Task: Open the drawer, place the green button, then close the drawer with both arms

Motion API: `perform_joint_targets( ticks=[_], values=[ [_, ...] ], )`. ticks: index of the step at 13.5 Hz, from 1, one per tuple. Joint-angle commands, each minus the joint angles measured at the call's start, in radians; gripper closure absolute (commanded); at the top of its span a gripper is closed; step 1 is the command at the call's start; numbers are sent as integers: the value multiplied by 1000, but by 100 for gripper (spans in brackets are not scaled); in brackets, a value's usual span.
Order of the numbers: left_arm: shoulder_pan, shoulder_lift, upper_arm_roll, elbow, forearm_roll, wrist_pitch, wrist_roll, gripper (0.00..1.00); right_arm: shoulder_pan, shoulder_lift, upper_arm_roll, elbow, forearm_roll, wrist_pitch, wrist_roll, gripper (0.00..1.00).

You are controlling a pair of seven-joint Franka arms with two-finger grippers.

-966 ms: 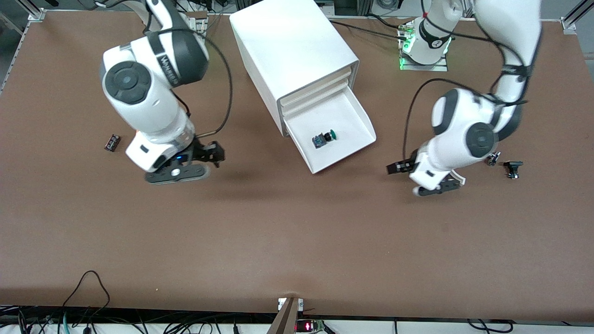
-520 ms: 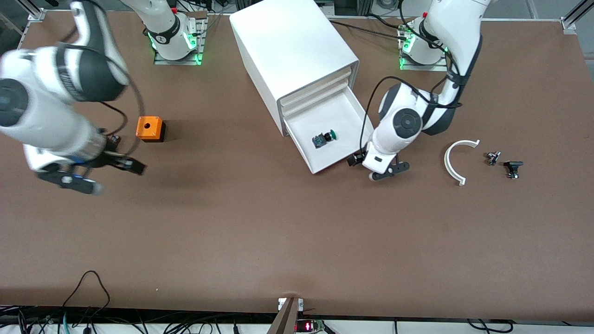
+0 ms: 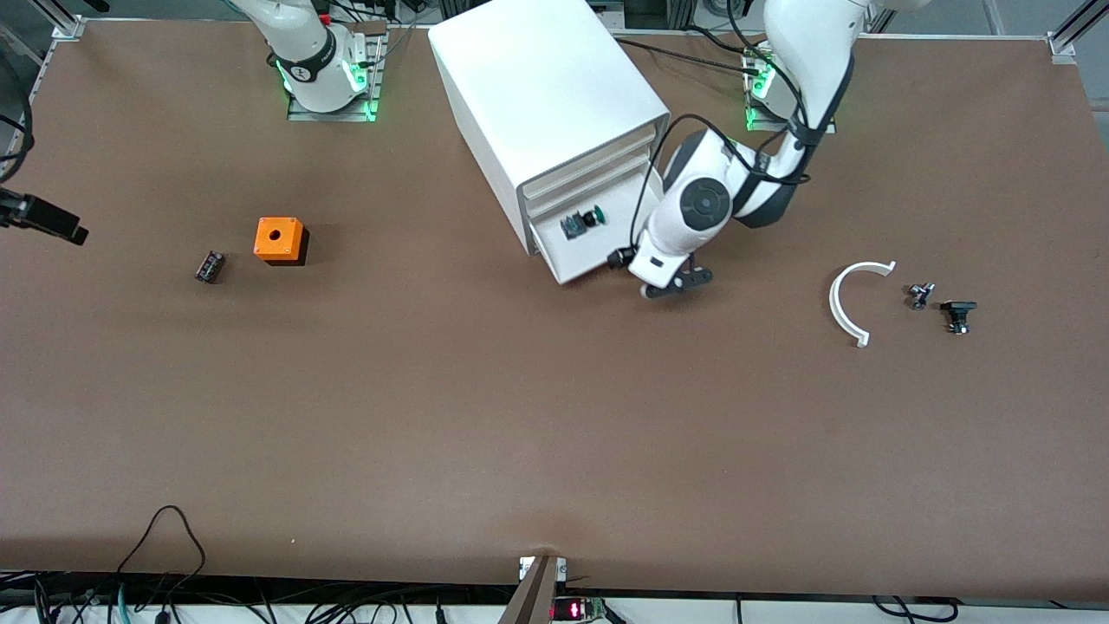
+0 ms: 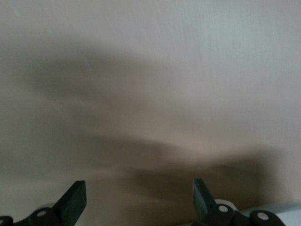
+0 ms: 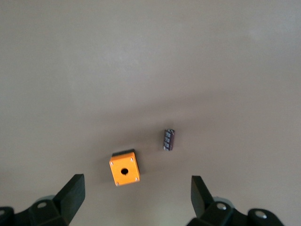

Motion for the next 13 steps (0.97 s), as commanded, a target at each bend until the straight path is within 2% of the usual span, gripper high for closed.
perform_joint_targets(
  ticks=[1, 3, 6, 8, 10, 13],
  values=[
    [-6, -64, -71, -70, -59, -18, 0, 0, 3, -139, 16, -171, 15, 30, -23, 0],
    [-6, -69, -88, -70, -62, -29, 0, 0, 3, -236, 16, -277, 15, 72, -84, 0],
    [-6, -75, -126, -72, -62, -67, 0, 0, 3, -238, 13, -278, 20, 67, -101, 0],
    [6, -78, -117, -63, -62, -84, 17, 0, 1, -224, 5, -279, 21, 67, -101, 0],
    [95, -101, -41, -38, -50, -84, 89, 0, 3, -221, 5, -278, 23, 78, -99, 0],
    [213, -152, 79, 77, -48, -170, 298, 0, 3, -207, 5, -276, 50, 79, -95, 0]
  ],
)
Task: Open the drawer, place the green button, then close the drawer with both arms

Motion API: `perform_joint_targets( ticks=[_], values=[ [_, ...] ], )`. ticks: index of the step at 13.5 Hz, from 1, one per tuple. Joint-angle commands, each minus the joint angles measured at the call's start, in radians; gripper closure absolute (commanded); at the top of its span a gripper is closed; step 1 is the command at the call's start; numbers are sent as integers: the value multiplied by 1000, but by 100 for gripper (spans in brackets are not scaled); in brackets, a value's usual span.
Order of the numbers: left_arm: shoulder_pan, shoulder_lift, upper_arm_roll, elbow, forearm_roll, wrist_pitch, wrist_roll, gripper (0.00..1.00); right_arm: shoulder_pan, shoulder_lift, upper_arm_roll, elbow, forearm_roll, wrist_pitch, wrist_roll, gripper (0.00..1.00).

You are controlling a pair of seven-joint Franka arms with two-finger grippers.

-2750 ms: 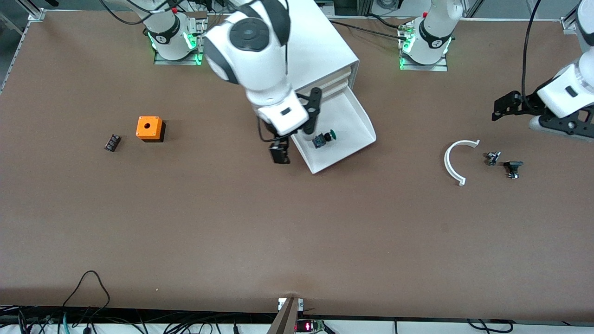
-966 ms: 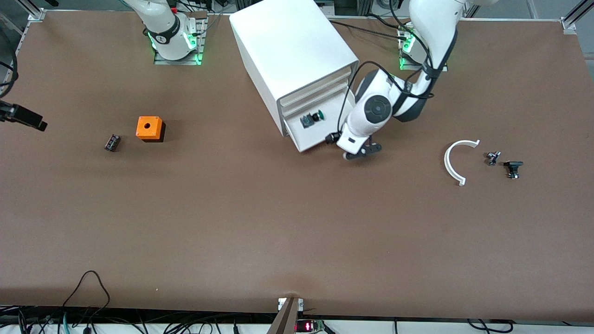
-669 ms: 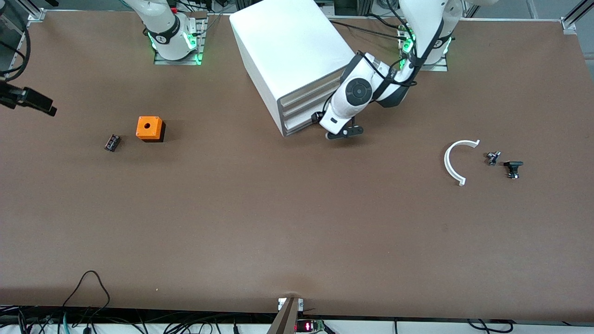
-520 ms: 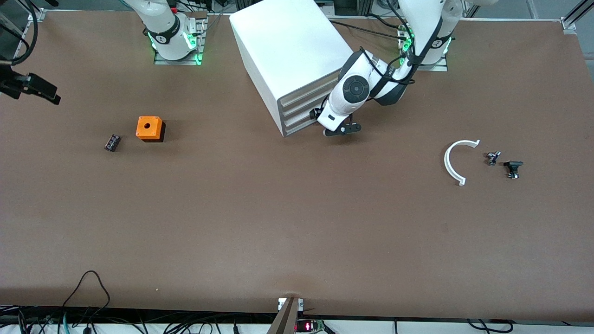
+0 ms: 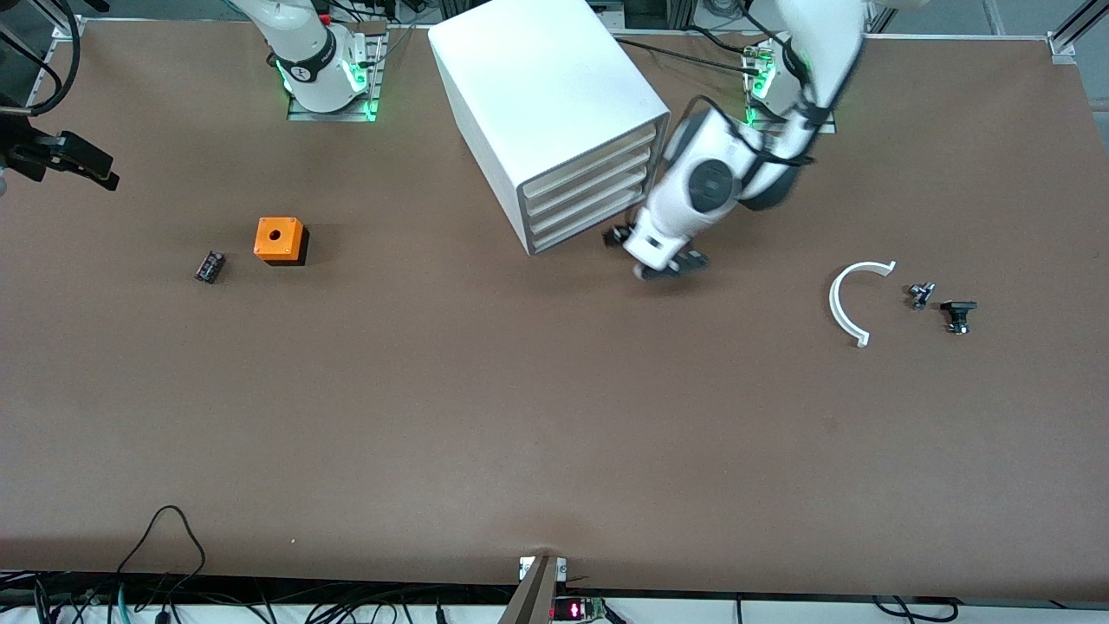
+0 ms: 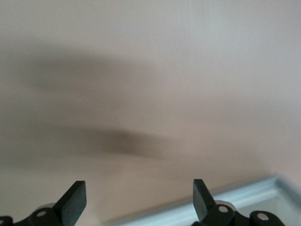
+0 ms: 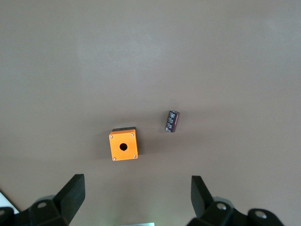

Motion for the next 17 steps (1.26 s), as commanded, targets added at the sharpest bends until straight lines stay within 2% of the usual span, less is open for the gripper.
perform_joint_targets(
  ticks=[1, 3, 5, 7, 9, 17],
  values=[
    [126, -89, 69, 88, -10, -135, 152, 0, -4, 4, -3, -7, 61, 18, -20, 0],
    [228, -168, 85, 129, 39, -251, 293, 0, -2, 26, 1, 1, 70, 20, -22, 0],
    [296, -275, 105, 160, 143, -381, 384, 0, 1, 42, 11, 1, 70, 21, -22, 0],
    [334, -395, 106, 162, 206, -513, 422, 0, 21, 41, 32, 10, 60, 21, -22, 0],
    [341, -463, 96, 163, 289, -560, 423, 0, 18, 46, 37, 11, 40, 26, -22, 0],
    [378, -480, 109, 194, 300, -592, 426, 0, 9, 62, 17, 10, 39, 37, -20, 0]
  ],
)
